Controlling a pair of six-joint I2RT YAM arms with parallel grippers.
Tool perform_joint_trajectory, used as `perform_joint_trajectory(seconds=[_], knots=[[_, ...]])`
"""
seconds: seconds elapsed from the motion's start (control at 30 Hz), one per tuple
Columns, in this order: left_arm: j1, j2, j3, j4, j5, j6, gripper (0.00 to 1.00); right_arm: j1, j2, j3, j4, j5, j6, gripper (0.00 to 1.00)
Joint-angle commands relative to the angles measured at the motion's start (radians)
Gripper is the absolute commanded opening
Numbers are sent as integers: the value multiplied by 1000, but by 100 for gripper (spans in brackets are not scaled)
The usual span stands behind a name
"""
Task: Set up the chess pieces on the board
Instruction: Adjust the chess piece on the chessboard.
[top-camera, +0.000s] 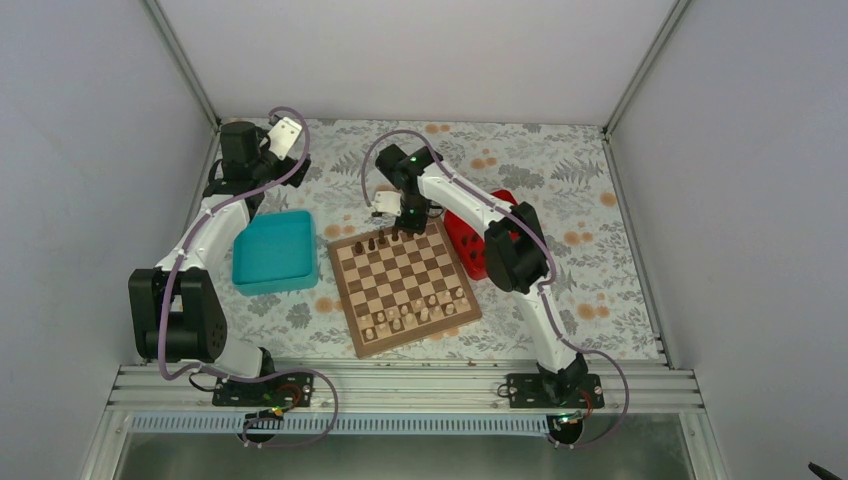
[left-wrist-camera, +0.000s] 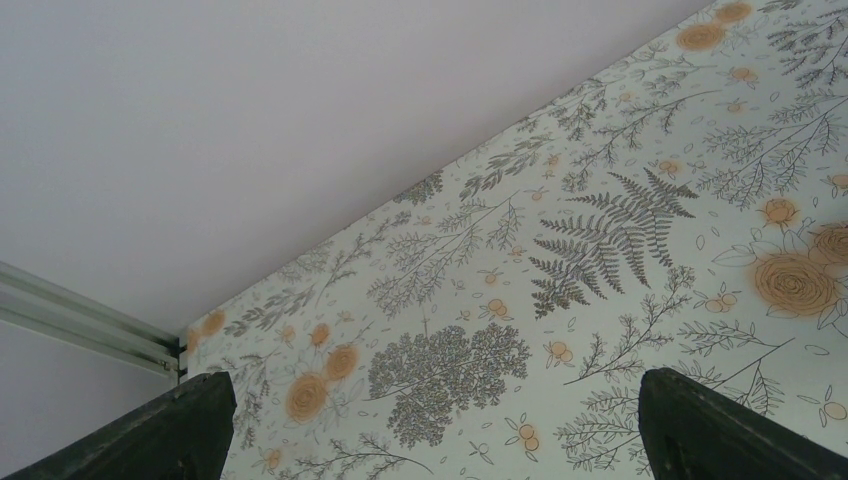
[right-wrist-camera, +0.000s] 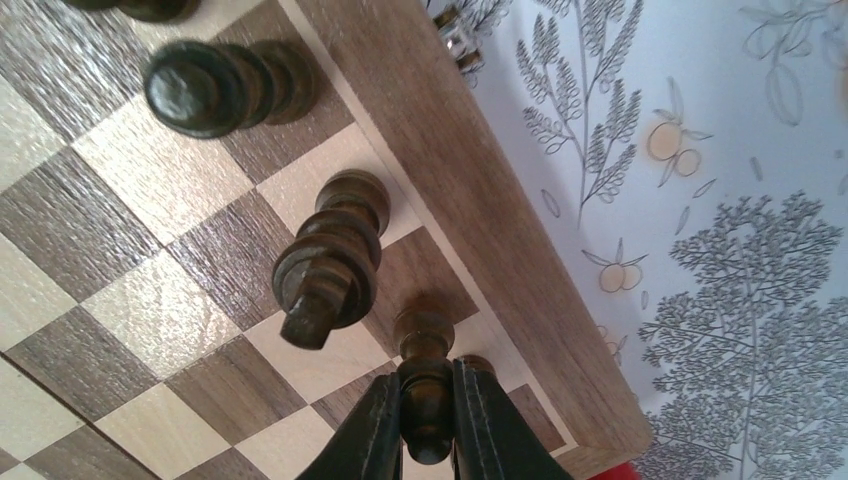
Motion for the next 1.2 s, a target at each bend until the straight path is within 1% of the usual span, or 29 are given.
perform_joint_trajectory(seconds=[0.0, 1.17], knots=[[-4, -7, -5, 10, 12, 10, 100, -5, -2, 57, -17, -16, -3, 7], [-4, -5, -9, 16, 7, 13, 100, 15, 44, 55, -21, -41, -1, 7]])
